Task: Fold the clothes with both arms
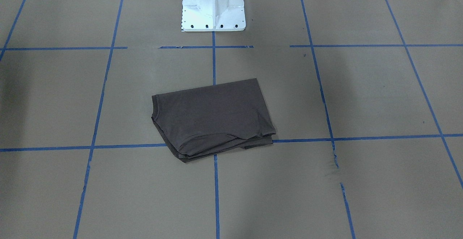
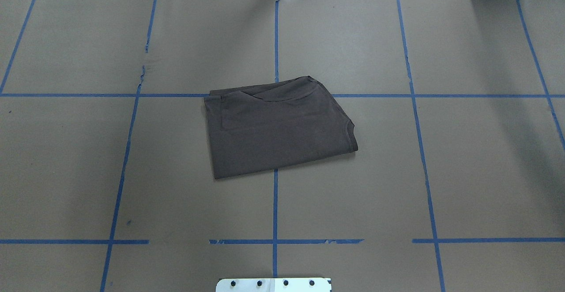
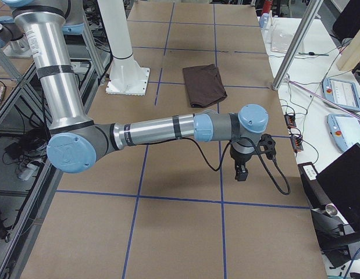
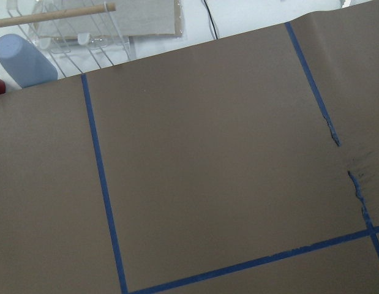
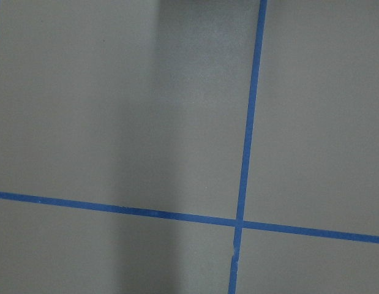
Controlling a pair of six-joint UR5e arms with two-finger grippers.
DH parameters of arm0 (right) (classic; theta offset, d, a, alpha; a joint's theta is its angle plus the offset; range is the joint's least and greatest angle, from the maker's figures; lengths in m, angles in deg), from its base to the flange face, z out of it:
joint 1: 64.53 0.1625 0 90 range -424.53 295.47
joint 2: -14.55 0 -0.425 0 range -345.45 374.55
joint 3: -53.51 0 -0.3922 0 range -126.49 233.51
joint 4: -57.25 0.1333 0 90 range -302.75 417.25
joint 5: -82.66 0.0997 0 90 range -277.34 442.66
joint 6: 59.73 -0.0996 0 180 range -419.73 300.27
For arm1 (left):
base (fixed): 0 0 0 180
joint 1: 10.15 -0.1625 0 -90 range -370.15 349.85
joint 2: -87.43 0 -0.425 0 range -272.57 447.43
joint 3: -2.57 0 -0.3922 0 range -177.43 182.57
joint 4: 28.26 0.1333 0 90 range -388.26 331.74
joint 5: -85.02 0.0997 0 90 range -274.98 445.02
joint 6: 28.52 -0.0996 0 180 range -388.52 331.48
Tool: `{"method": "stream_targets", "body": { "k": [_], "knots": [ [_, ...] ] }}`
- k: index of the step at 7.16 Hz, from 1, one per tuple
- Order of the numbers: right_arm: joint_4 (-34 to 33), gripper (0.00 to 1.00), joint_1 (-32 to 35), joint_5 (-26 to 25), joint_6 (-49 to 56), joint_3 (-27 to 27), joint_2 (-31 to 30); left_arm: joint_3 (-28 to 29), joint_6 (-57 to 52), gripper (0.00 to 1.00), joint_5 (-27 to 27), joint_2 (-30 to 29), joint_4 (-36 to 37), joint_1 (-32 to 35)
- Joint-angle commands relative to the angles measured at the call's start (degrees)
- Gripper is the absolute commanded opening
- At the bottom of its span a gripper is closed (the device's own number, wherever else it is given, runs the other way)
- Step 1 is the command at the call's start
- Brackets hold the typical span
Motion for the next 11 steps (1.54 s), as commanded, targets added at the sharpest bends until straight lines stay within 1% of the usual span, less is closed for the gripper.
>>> {"method": "stream_targets", "body": {
  "k": [1, 2, 3, 4, 5, 7, 8, 9, 10, 11],
  "knots": [
    [-0.1, 1.0, 0.0, -0.3, -0.1, 3.4, -0.7, -2.8, -2.4, 1.0, 0.1, 3.9, 0.6, 0.0],
    [-0.1, 1.0, -0.1, -0.2, -0.1, 3.7, -1.8, -3.5, -2.3, 1.0, 0.0, 7.6, -2.8, 0.0],
    [0.0, 1.0, -0.2, 0.0, 0.0, 3.9, -1.9, -2.6, -1.6, 1.0, -0.6, 12.5, -9.8, -0.2],
    [0.0, 1.0, -0.2, -0.1, 0.0, 4.8, -2.8, -1.4, -0.7, 1.0, -1.4, 13.5, -16.1, -0.2],
    [0.0, 1.0, -0.2, -0.2, 0.1, 4.8, -2.9, -1.9, -0.8, 1.0, -2.6, 13.6, -16.6, -0.2],
    [0.0, 1.0, -0.4, -0.2, 0.1, 4.6, -4.3, 0.0, -1.2, 1.0, -2.5, 12.2, -16.8, -0.3],
    [-0.1, 1.0, -0.4, 0.0, 0.1, 4.6, -4.4, -0.8, -1.2, 1.0, -2.5, 12.7, -16.6, -0.2],
    [-0.1, 1.0, -0.4, 0.0, 0.0, 4.6, -4.4, -0.5, -1.4, 1.0, -2.0, 12.8, -16.7, -0.3],
    [-0.1, 1.0, -0.4, 0.0, 0.1, 4.6, -4.4, 0.2, -0.9, 1.0, -2.7, 12.6, -16.6, -0.3],
    [0.0, 1.0, -0.4, 0.0, 0.2, 5.2, -4.5, -0.8, -0.9, 1.0, -2.7, 12.9, -16.2, -0.2]
  ]
}}
